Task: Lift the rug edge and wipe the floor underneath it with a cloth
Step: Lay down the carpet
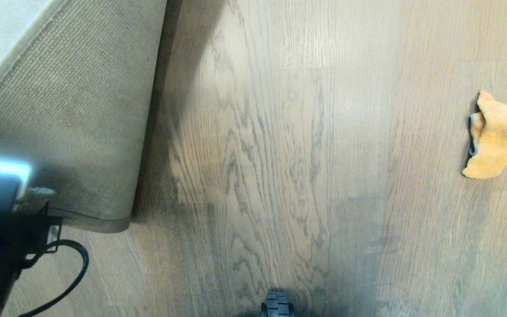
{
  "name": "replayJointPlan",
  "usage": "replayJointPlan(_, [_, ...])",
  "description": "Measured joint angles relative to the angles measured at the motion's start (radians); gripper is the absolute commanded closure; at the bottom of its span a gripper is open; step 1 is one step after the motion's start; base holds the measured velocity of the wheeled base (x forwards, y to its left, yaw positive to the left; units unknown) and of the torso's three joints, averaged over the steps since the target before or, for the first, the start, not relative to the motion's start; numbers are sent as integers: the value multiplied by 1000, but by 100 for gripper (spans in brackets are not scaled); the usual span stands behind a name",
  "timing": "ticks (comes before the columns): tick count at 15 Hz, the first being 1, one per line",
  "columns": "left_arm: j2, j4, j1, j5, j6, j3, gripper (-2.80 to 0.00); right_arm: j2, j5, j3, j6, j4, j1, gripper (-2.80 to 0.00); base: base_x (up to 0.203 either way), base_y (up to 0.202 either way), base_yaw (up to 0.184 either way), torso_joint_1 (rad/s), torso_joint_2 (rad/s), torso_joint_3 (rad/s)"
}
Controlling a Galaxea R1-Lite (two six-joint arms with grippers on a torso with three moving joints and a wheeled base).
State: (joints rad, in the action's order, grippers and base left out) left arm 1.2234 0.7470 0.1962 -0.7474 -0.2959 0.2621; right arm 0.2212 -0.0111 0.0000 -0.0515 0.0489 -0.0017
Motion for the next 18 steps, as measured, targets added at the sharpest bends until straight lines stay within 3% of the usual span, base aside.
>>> replayJointPlan(5, [0,1,0,0,0,-5,0,-179,9,0,38,0,2,0,0,0,0,0,0,0])
replayJointPlan(9, [-5,-1,1,-2,-2,4,0,-213,10,0,42,0,2,0,0,0,0,0,0,0])
replayJointPlan(12, [-32,-5,13,-3,-40,29,0,-219,10,0,41,0,2,0,0,0,0,0,0,0])
replayJointPlan(18, [-96,6,86,1,-34,62,0,-221,10,0,41,1,2,0,0,0,0,0,0,0])
